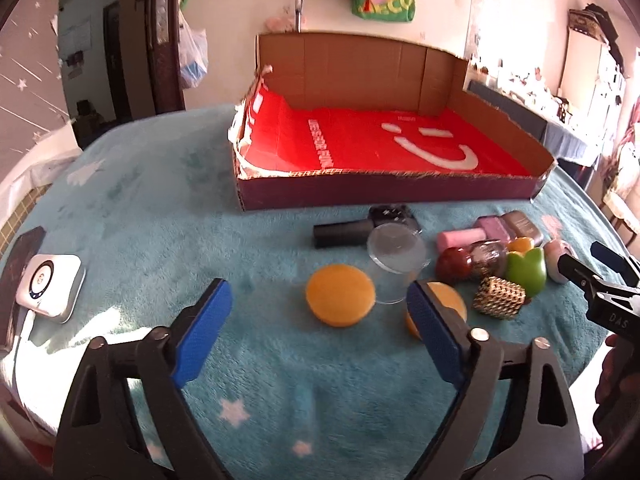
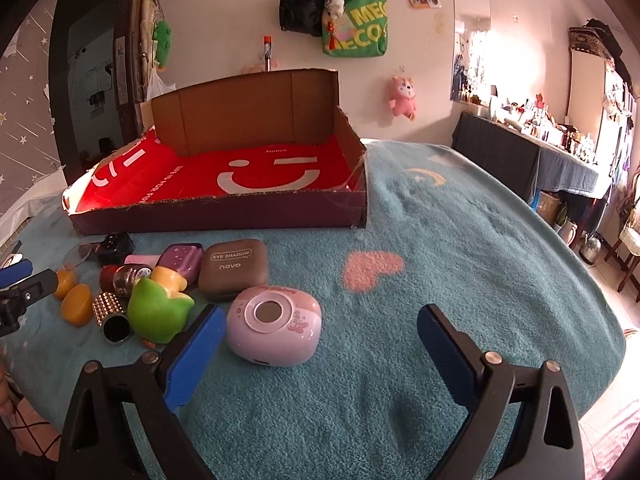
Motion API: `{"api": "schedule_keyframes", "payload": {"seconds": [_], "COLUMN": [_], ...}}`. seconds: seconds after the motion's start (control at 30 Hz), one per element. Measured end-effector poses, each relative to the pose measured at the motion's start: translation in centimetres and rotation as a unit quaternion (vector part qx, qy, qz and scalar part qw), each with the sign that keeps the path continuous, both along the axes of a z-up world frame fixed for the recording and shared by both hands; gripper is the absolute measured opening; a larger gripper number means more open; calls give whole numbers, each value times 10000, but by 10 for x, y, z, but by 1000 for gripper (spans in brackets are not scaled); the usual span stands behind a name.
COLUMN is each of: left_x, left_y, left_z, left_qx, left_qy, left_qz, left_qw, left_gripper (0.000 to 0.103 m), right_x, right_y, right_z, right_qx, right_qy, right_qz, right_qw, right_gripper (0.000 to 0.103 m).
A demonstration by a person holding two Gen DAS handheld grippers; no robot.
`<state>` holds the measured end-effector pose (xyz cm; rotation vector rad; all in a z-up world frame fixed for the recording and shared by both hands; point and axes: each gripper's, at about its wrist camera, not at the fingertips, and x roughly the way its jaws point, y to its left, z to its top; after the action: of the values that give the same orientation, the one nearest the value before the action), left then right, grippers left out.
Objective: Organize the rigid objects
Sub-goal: 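Grasp the orange round soap with the left tool while the right tool grasps the pink round device, then carry the orange soap and pink device into the red-lined box with both tools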
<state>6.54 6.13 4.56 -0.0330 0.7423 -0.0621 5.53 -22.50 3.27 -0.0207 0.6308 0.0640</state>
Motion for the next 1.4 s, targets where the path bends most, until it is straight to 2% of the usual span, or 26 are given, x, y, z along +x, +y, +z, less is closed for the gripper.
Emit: {"api": "schedule_keyframes", "payload": {"seconds": [0.17, 0.27, 0.4, 0.43, 0.47, 0.5, 0.67, 0.87, 1.13, 1.4], "left_x": [14, 18, 23, 23, 23, 23, 22, 21, 20, 36], "left_y": [6, 6, 3, 2, 2, 3, 7, 6, 4, 3], "left_z": [-11, -10, -9, -9, -9, -9, 1, 11, 23, 67], "left_qx": [-78, -70, -95, -86, -83, -104, -262, -315, -318, -320], "left_qy": [432, 492, 506, 490, 464, 465, 355, 243, 131, -327], "left_qz": [-182, -302, -581, -589, -583, -575, -500, -499, -503, -713], "left_qw": [9989, 9983, 9970, 9970, 9972, 9972, 9978, 9980, 9981, 9964], "left_gripper": [72, 65, 36, 36, 36, 36, 36, 36, 36, 36], "right_x": [8, 12, 14, 14, 12, 12, 11, 12, 15, 30], "right_y": [5, 6, 11, 12, 13, 14, 10, 4, -5, 0], "right_z": [-6, -9, -14, -14, -14, -14, -6, 16, 20, 62], "right_qx": [57, 106, 136, 128, 140, 152, 266, 117, 256, 35], "right_qy": [224, 331, 390, 362, 318, 300, 257, -9, 5, -539], "right_qz": [72, 102, 215, 246, 315, 360, 379, 336, 360, 560], "right_qw": [9997, 9993, 9989, 9990, 9989, 9988, 9986, 9994, 9990, 9970], "right_gripper": [96, 90, 77, 74, 64, 58, 58, 58, 58, 58]}}
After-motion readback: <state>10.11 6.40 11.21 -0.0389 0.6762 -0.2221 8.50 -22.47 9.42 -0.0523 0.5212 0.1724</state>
